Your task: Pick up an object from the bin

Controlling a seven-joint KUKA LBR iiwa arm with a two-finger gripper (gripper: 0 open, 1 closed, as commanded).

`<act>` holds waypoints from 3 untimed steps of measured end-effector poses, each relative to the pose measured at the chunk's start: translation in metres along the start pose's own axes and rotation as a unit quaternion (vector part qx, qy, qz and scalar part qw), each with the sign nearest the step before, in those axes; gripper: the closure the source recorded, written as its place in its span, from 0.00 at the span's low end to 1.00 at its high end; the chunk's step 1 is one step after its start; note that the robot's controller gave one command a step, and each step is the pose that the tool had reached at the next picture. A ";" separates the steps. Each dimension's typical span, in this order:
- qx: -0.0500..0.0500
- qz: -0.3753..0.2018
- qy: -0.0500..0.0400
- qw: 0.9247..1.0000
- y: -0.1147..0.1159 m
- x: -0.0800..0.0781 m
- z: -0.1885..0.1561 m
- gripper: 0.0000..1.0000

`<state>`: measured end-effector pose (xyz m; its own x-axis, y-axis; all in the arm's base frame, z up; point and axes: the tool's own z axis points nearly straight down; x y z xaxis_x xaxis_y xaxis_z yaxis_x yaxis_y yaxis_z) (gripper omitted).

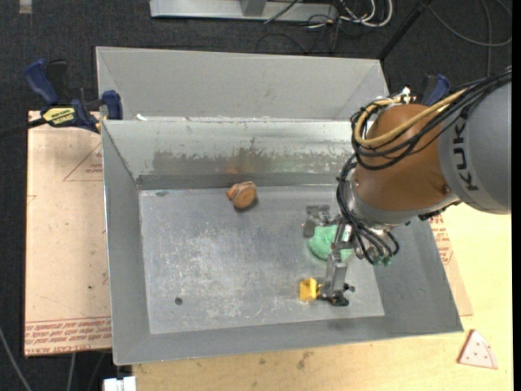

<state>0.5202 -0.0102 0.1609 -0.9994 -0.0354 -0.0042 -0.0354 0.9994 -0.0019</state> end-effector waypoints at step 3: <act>-0.002 -0.272 0.001 0.962 -0.016 0.024 0.091 1.00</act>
Offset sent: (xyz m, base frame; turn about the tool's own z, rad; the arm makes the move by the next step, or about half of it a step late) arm -0.0231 -0.0200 -0.0909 -0.1889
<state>0.4969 -0.0275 0.0697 -0.8327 -0.5538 -0.0027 -0.5538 0.8327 0.0006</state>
